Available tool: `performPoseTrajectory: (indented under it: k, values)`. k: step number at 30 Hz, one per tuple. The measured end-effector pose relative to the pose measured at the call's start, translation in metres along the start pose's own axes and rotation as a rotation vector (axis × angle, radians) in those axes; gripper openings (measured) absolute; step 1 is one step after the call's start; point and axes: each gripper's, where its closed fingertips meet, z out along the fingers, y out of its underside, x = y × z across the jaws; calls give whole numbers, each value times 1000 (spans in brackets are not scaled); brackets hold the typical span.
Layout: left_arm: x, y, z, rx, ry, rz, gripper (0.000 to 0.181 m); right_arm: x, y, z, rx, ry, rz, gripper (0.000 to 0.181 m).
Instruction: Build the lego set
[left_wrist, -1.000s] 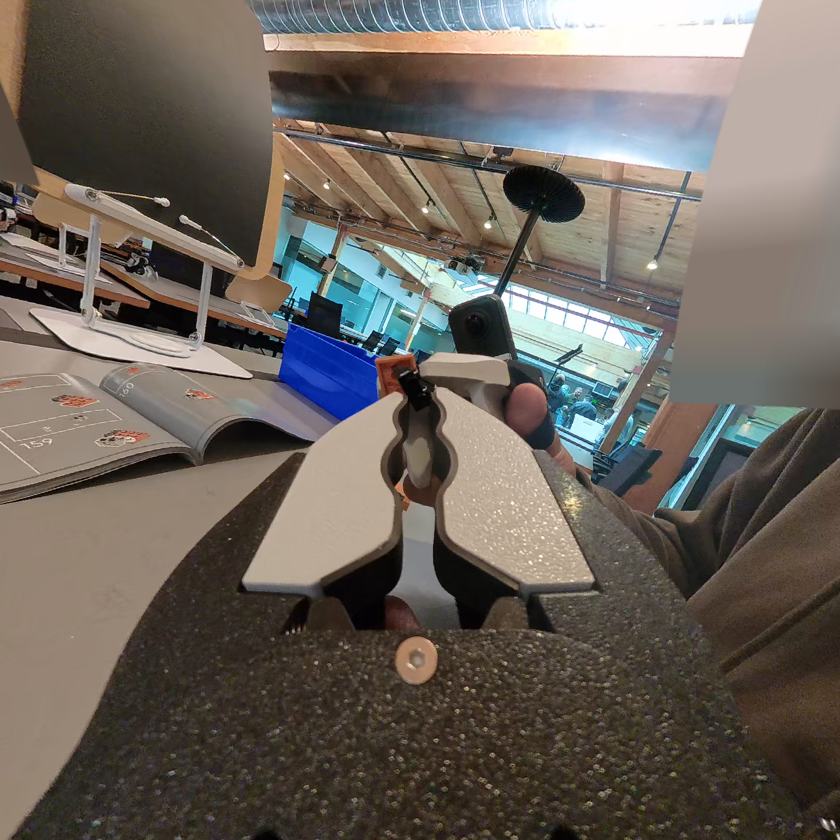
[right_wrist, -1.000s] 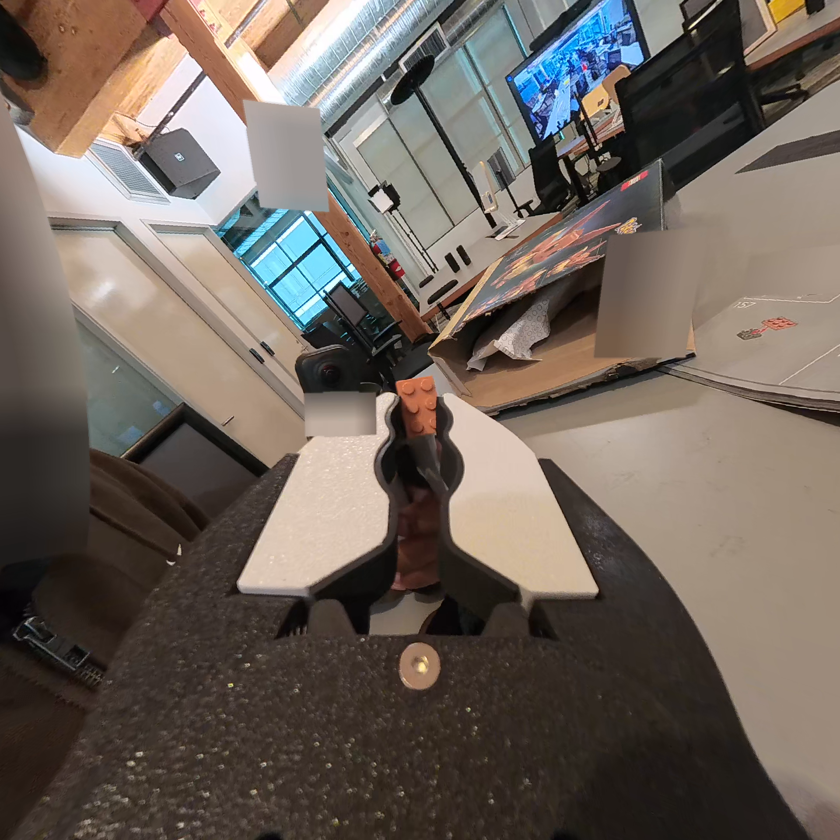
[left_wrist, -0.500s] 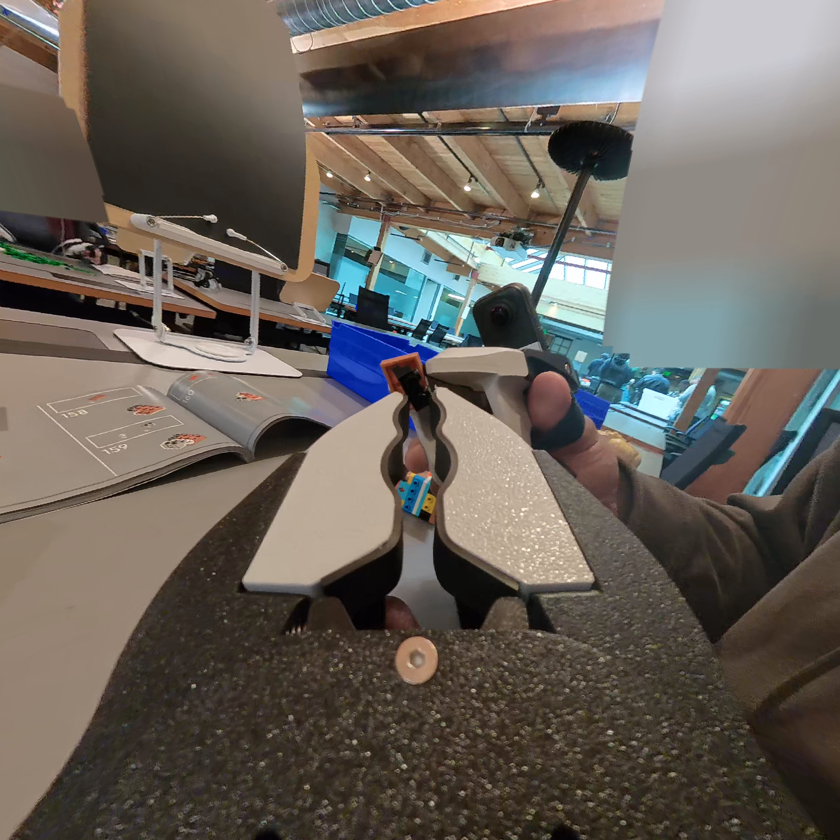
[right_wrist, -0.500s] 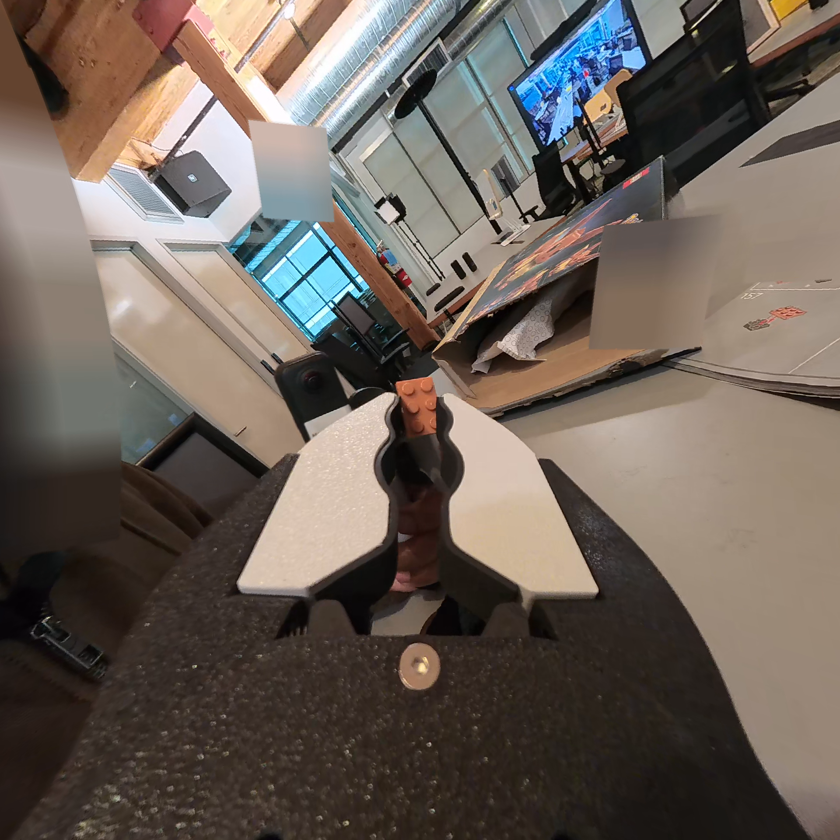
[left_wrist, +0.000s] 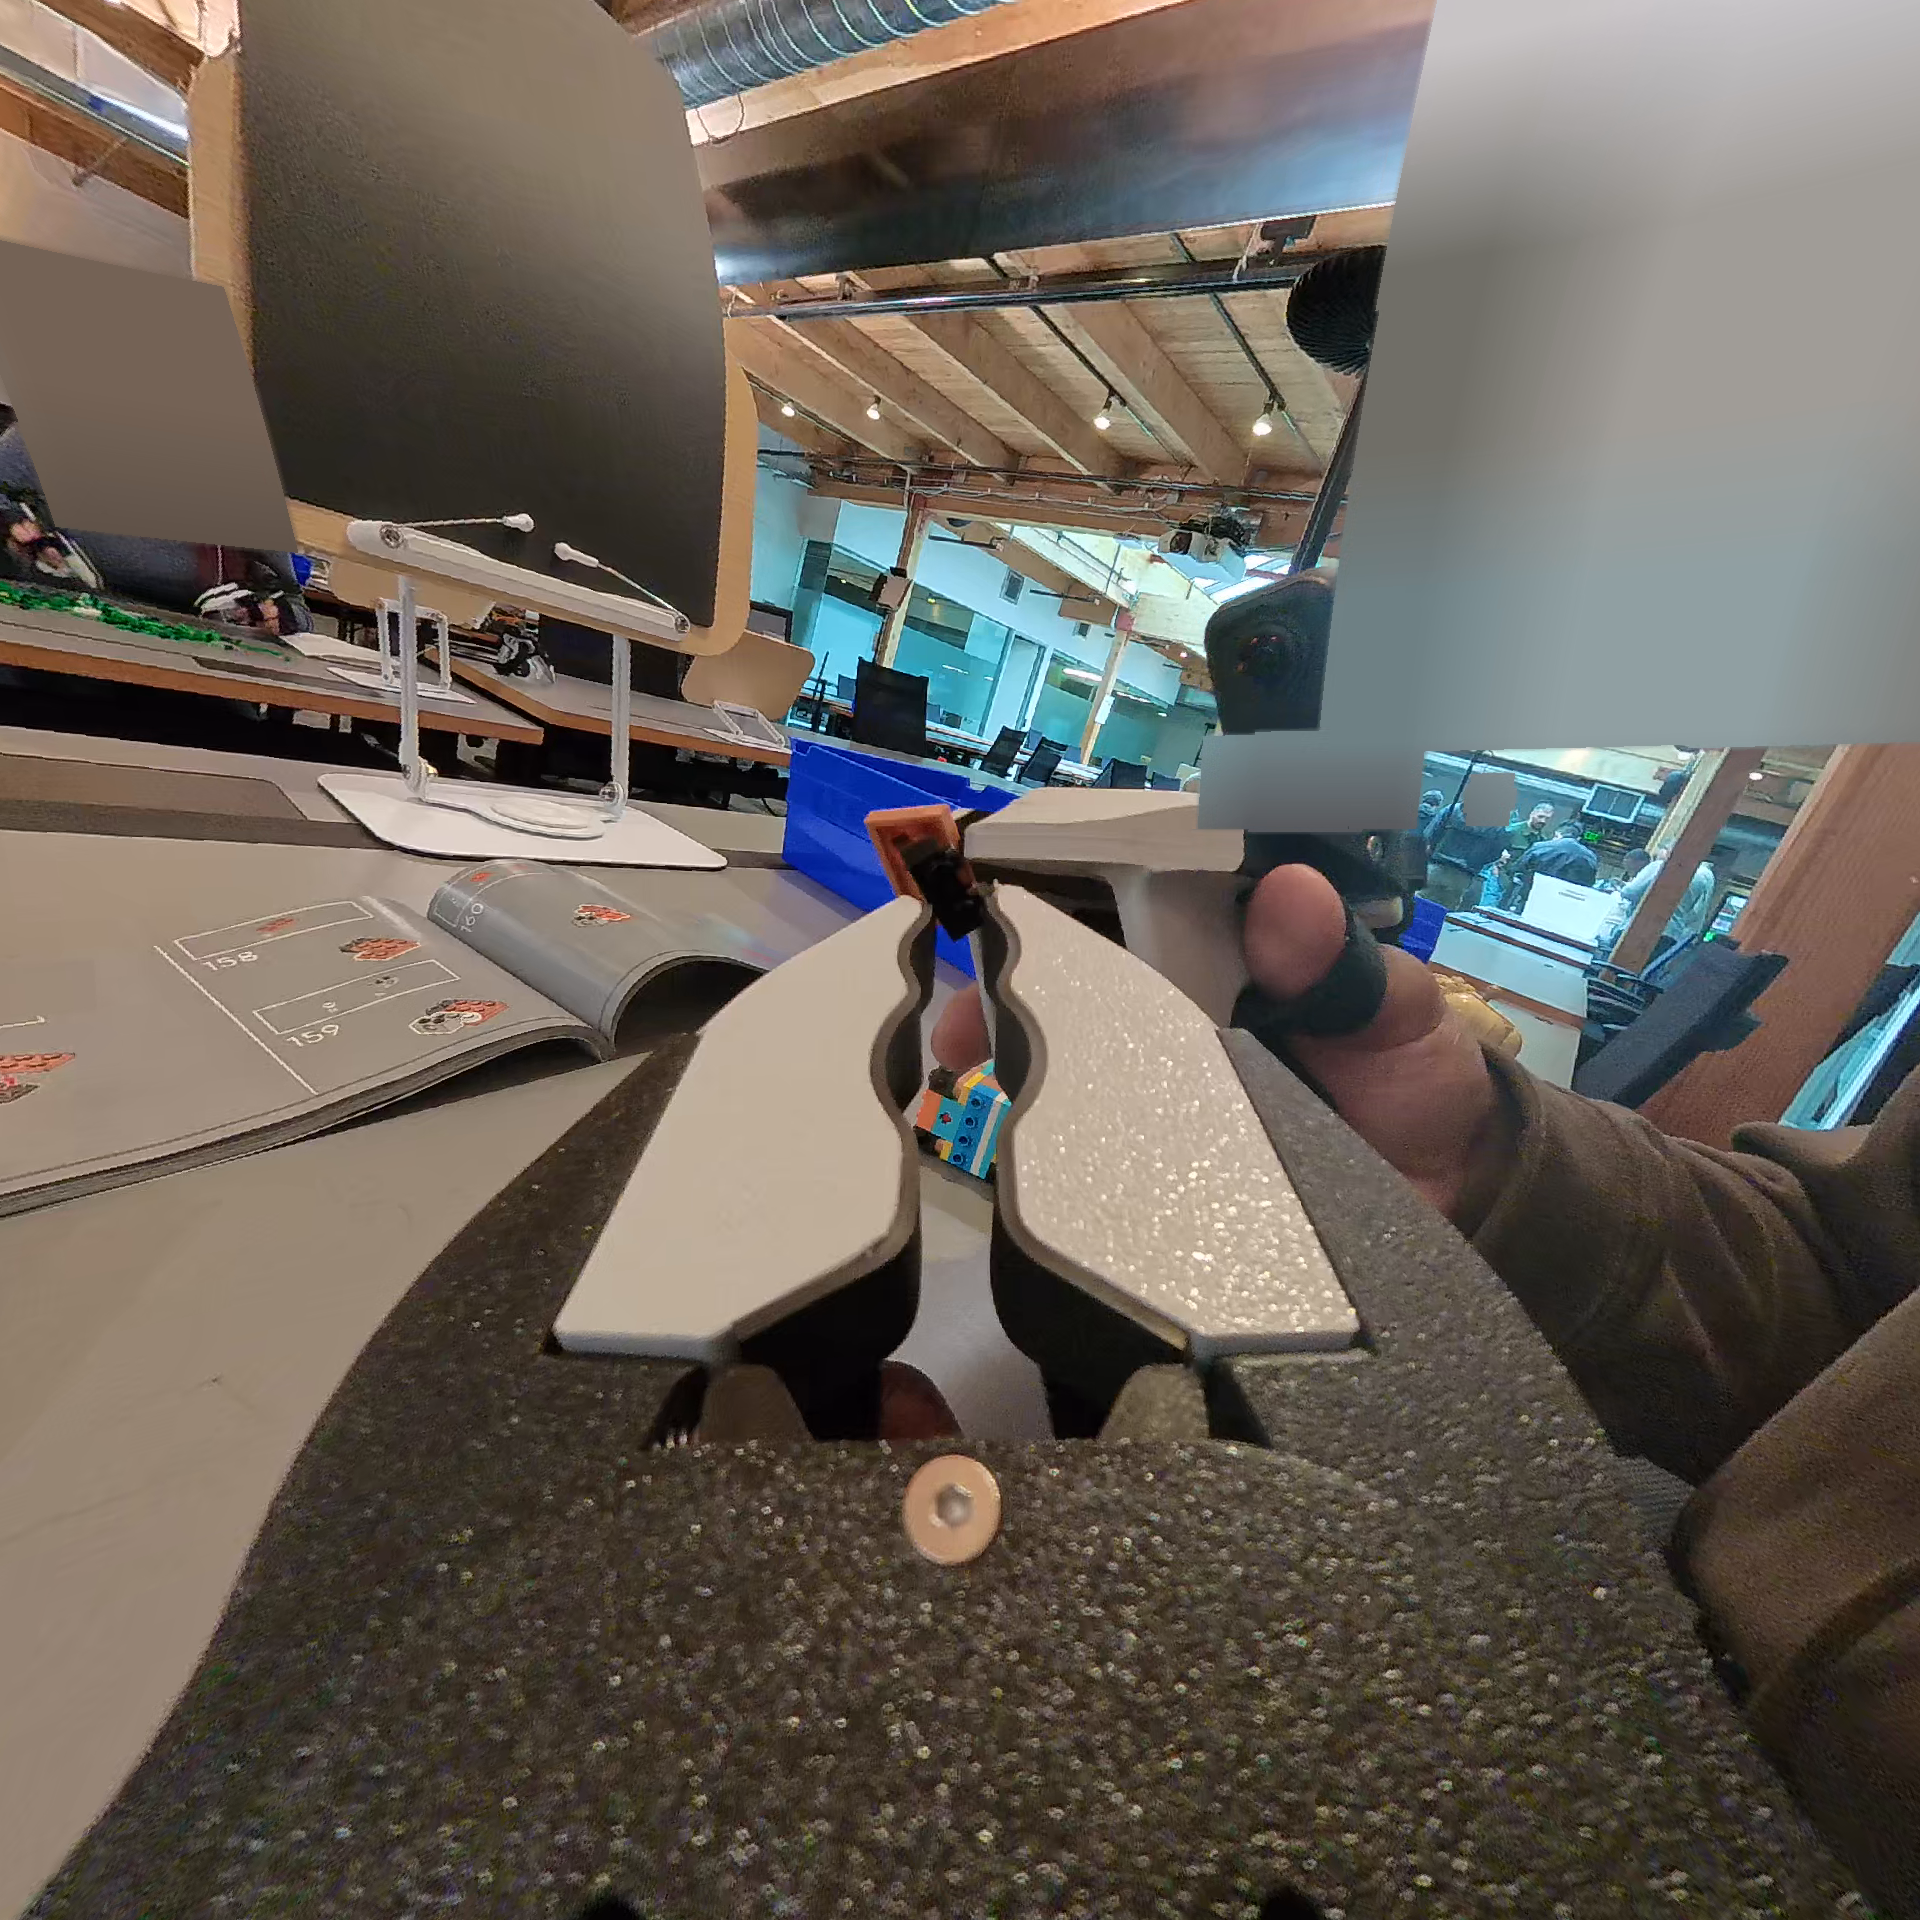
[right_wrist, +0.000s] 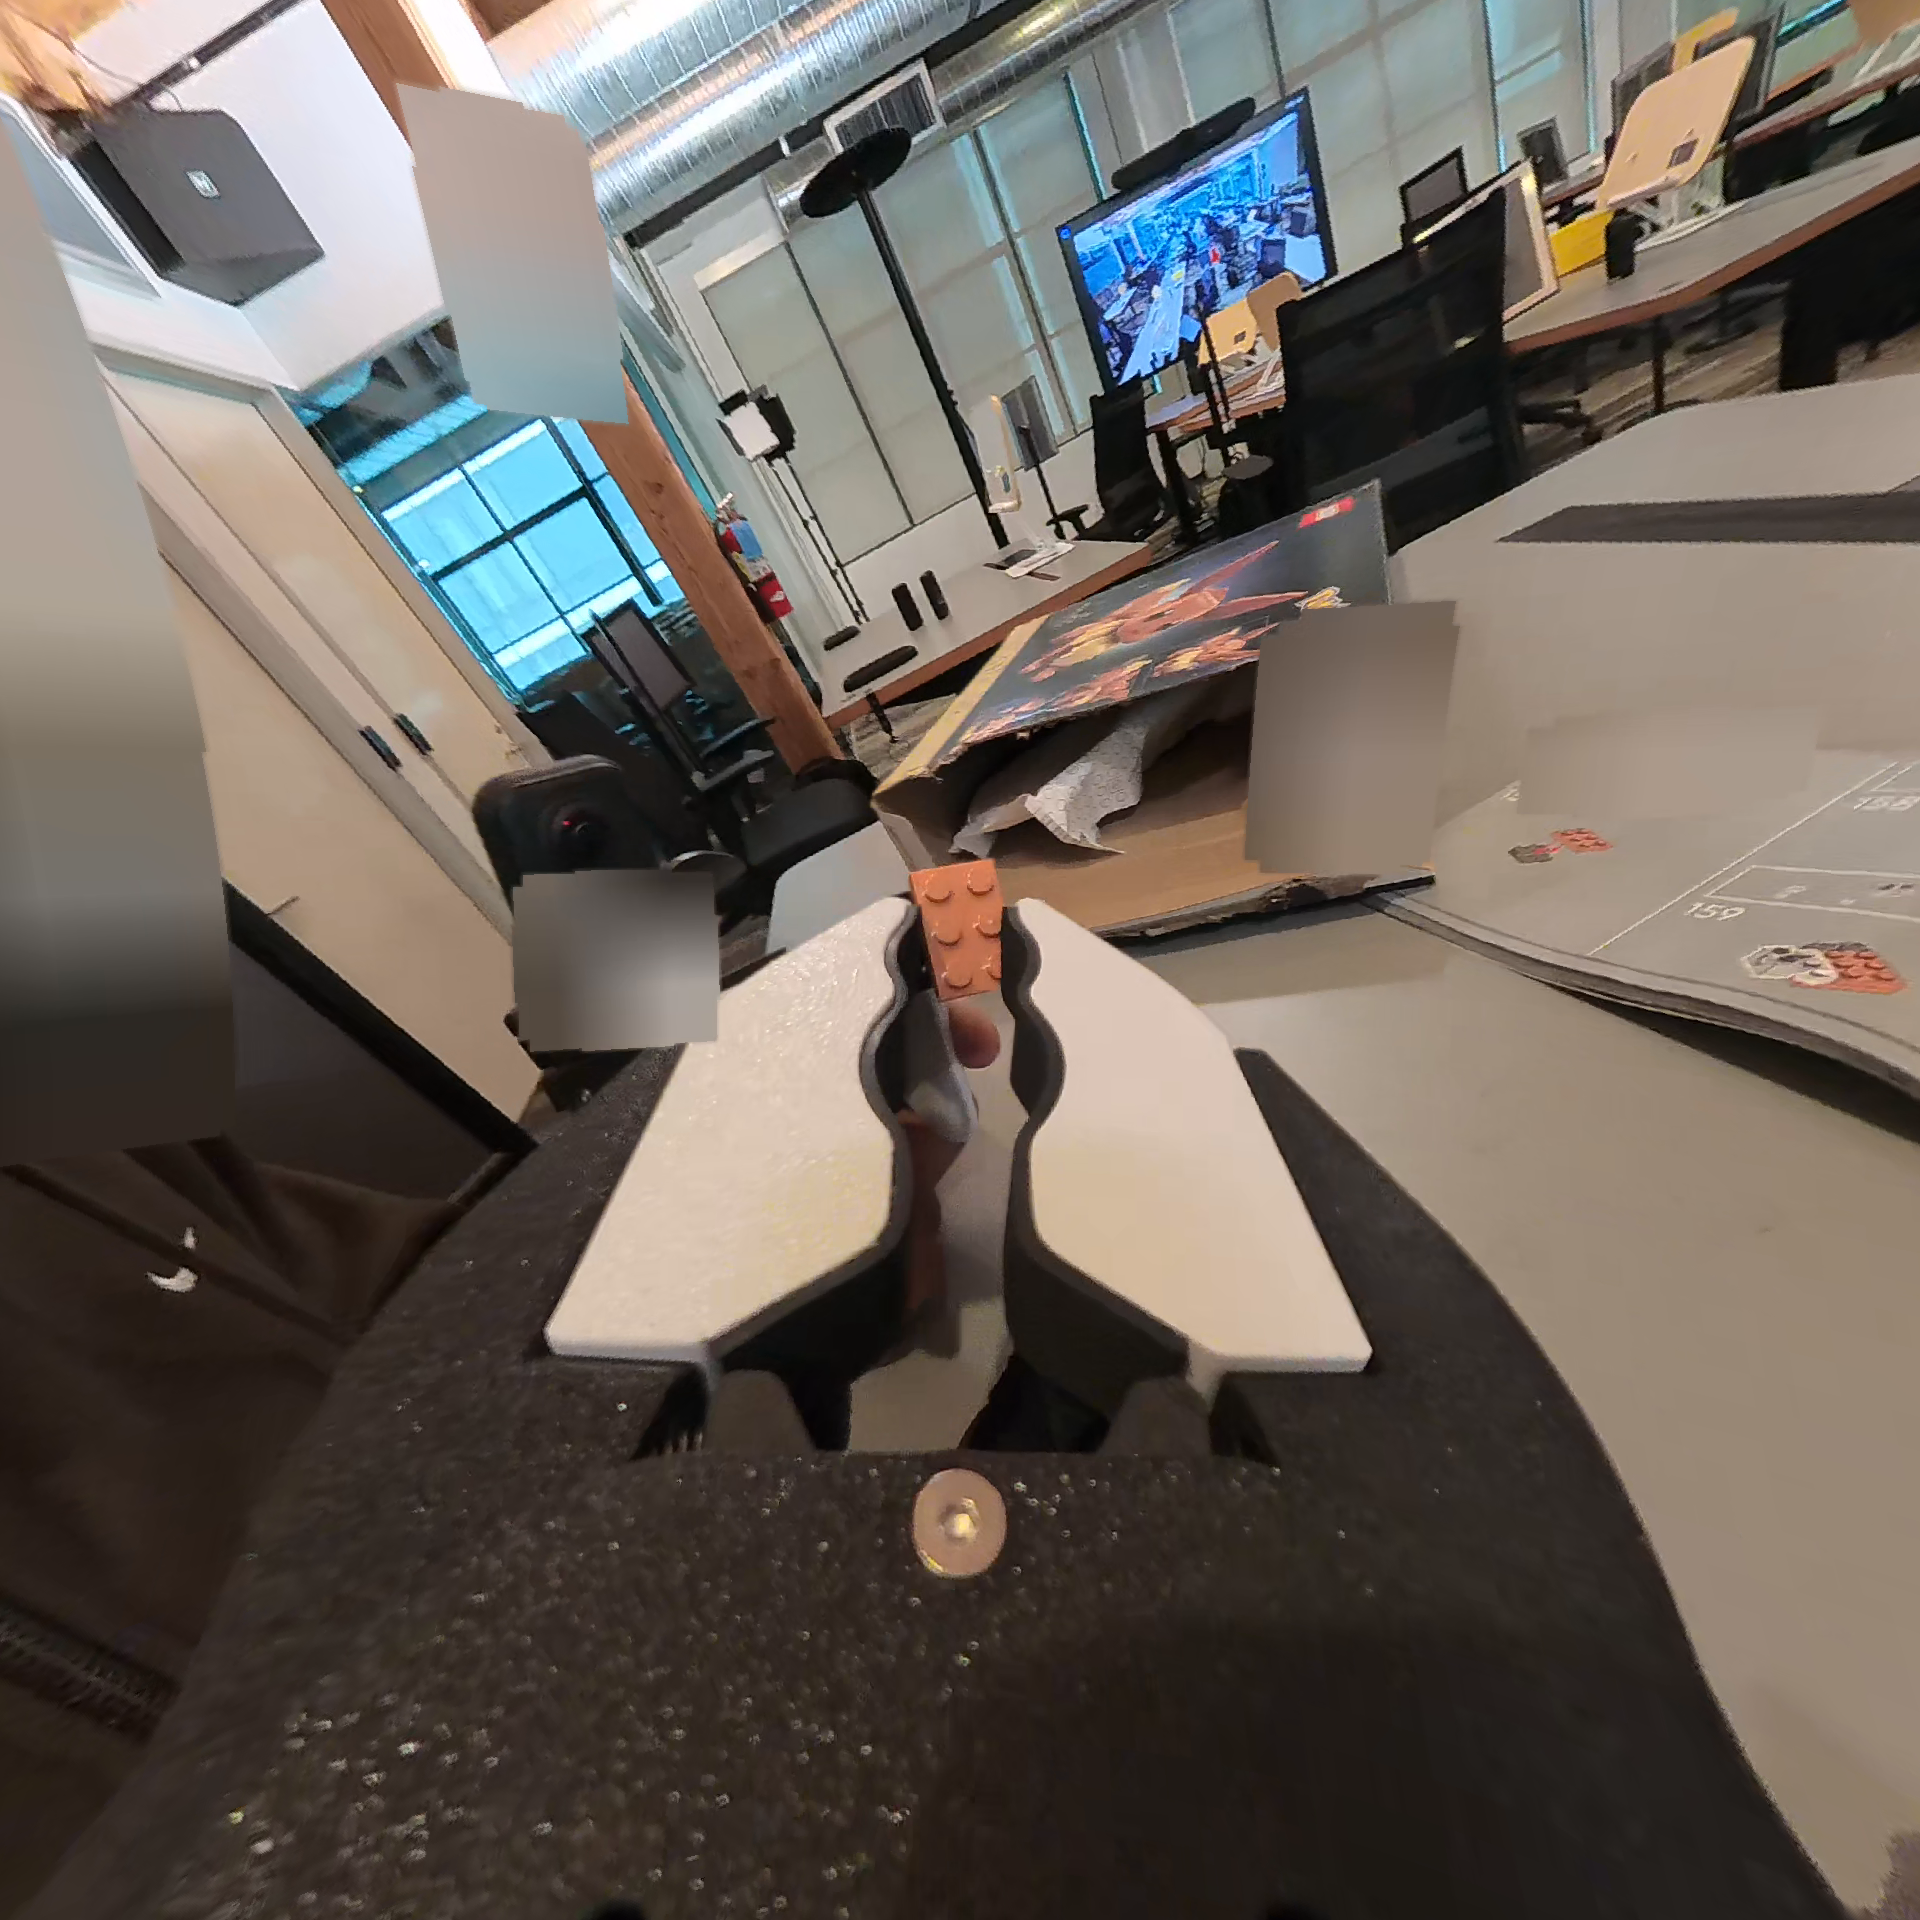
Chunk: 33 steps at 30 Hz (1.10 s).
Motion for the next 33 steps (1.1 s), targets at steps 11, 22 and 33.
performPoseTrajectory:
  k: [11, 22, 33]
  values:
    - [4, -4, -1, 28, 42, -29, 8, -9, -2, -1, 35, -5, -34, 14]
    - [7, -5, -2, 36, 54, -23, 8, -9, -4, -1, 69, -27, 58, 13]
    - [6, -7, -3, 50, 54, -32, 8, -11, -4, 1, 76, -1, 13, 14]
